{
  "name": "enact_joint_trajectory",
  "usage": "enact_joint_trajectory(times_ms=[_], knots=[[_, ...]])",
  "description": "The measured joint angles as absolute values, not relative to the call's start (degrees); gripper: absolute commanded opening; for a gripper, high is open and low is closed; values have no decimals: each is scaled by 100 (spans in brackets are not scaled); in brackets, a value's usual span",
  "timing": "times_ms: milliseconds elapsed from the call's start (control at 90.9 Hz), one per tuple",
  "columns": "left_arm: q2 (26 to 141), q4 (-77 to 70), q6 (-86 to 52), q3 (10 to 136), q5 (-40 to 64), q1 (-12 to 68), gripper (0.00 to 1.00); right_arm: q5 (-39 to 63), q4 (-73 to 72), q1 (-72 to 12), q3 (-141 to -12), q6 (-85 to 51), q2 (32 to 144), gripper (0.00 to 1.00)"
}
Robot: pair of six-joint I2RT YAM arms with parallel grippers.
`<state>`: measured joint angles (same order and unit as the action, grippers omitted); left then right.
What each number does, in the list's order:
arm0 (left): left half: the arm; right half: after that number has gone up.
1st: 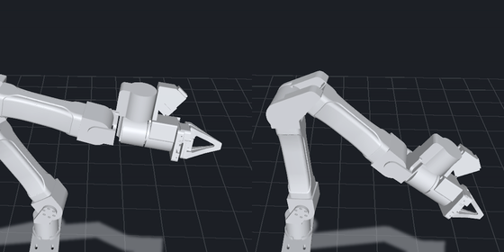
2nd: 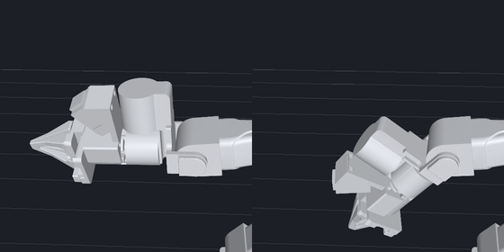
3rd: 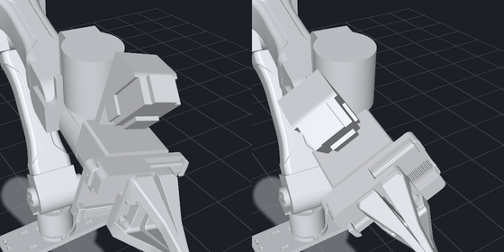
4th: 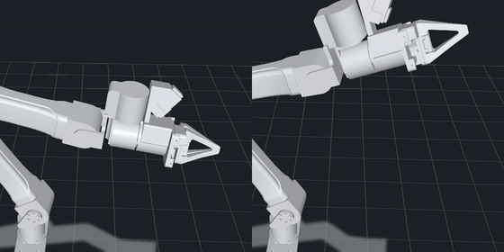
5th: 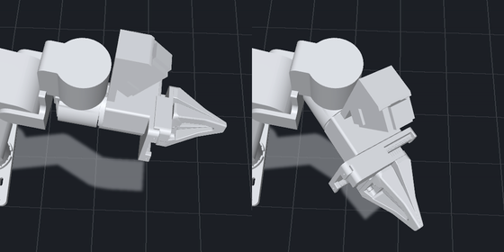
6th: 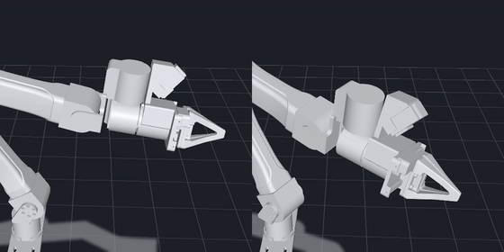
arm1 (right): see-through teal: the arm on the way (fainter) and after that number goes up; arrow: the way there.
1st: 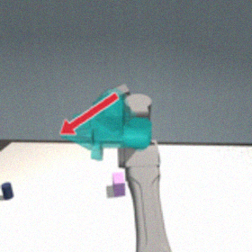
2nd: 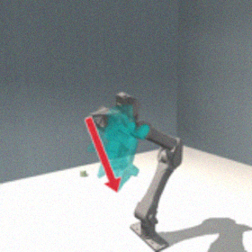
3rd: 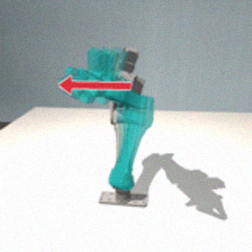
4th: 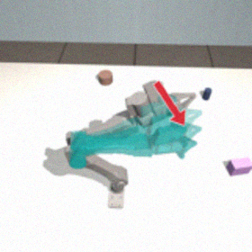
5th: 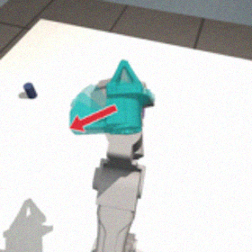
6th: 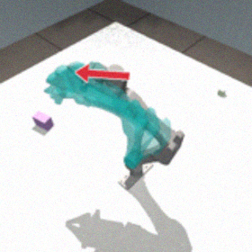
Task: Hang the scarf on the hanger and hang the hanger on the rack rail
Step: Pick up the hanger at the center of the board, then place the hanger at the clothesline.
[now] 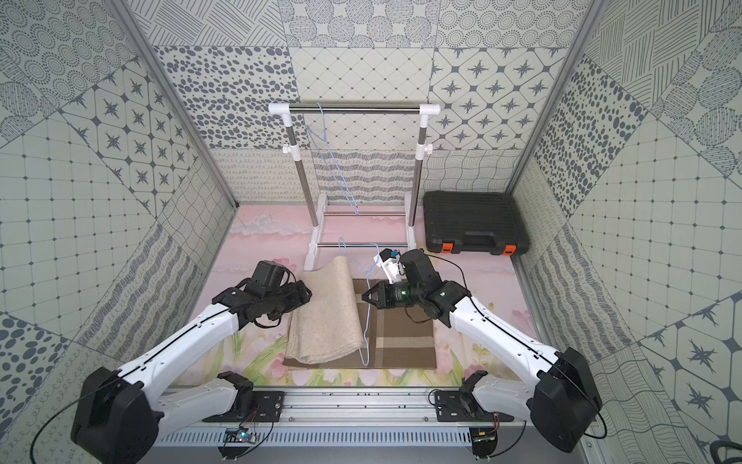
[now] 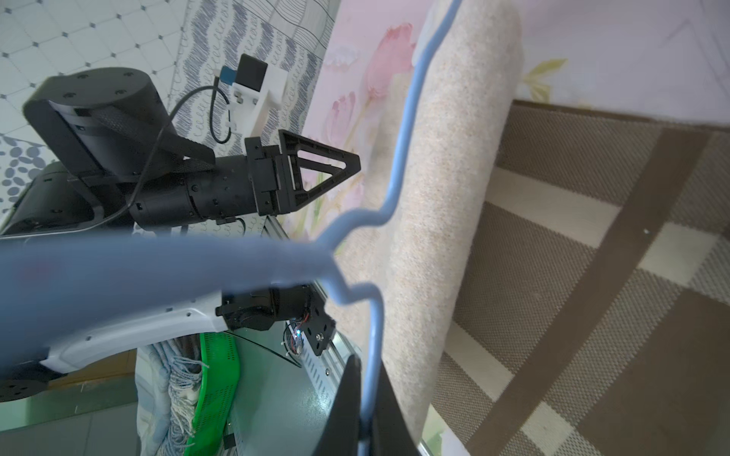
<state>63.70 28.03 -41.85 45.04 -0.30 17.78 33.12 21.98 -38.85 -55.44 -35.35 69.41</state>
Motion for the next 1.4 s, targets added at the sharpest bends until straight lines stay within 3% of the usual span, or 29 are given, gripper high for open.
enact_joint_trajectory(times_ms=[308,737,1397], knots=[[5839,3103,-4182,5583,-80,1822,82,3142,4123,-4075,-8193,-3232,7430,0],[6263,2670,-4241,6119,392,1857,78,2366,7216,-4115,-11100,-2842,8114,0],[6945,1826,-4606,6163,655,2215,76,2027,8978,-3218,-11666,-2423,7970,0]])
